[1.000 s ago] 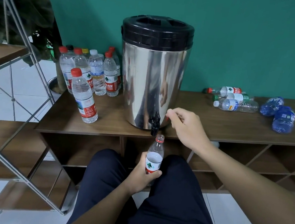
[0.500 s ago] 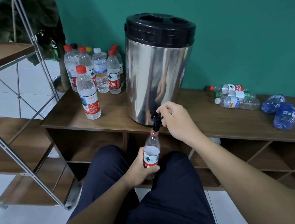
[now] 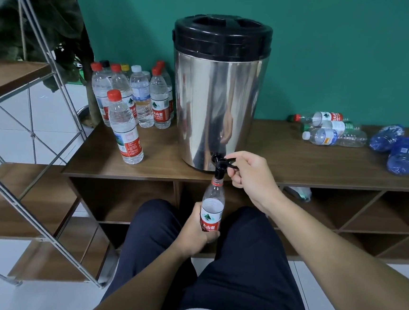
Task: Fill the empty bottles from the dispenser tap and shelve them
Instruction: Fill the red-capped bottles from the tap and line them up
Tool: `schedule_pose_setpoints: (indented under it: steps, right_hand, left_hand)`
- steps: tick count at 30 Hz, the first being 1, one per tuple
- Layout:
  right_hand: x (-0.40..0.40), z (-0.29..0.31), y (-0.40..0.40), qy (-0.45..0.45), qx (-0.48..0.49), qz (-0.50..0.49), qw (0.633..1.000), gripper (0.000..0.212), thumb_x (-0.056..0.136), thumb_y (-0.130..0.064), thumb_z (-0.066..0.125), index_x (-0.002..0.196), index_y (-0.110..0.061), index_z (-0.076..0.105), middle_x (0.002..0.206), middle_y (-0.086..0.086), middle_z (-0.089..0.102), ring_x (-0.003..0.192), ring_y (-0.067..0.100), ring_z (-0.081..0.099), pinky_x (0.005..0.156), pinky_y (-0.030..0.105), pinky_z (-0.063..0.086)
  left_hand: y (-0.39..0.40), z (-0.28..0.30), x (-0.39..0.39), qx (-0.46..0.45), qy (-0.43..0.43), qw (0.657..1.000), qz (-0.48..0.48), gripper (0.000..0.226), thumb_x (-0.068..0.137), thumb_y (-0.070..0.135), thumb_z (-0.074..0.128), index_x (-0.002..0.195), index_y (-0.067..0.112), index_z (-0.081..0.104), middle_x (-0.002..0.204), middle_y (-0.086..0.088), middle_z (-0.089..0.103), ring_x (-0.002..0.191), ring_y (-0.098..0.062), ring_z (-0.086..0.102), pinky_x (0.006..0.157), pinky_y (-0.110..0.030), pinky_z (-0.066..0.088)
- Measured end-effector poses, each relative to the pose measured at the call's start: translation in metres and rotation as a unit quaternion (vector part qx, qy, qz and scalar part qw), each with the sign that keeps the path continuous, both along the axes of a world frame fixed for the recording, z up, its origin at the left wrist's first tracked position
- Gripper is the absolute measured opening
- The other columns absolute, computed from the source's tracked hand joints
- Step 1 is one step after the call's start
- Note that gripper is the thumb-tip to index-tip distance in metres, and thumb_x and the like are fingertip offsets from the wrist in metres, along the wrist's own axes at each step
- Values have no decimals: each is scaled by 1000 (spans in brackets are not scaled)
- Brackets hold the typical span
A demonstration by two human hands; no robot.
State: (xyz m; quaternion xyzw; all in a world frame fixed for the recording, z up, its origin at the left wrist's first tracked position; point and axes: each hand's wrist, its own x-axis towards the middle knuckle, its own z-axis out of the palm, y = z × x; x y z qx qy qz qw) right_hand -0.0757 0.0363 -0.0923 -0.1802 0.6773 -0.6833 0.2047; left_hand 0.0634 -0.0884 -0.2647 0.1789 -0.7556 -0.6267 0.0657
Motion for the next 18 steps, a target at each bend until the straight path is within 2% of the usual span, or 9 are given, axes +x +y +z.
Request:
schedule_pose_setpoints:
  steps: [7,12,16,18]
  right_hand:
    - [0,-8,4,-1,-1,1,1000,34,111,-11,43,115,-12,77,76,12,61,58,19,35,52,32,27]
    - [3,-16,4,-56,-46,-1,997,30,118,-26,50,109,-4,69,76,9,60,57,16,41,56,33,31]
    - [2,-16,4,-81,-71,11,994,31,117,-28,52,115,0,67,79,9,60,61,16,44,58,31,36]
    - [2,-22,7,-65,-60,1,996,39,115,-38,56,117,-2,70,84,10,62,64,15,48,59,30,41]
  left_hand:
    - [3,-1,-1,13,17,1000,1,70,84,-6,87,136,24,52,120,-11,70,94,-1,70,85,-30,64]
    - [4,0,-1,34,26,999,5,68,86,-6,87,136,25,54,120,-16,71,98,-14,71,85,-36,64]
    - [4,-1,0,33,30,999,3,69,88,-5,87,140,25,53,122,-13,71,104,-14,71,89,-36,64]
    - [5,-2,0,31,33,999,0,69,88,-3,88,141,25,53,123,-12,71,105,-14,71,89,-33,64]
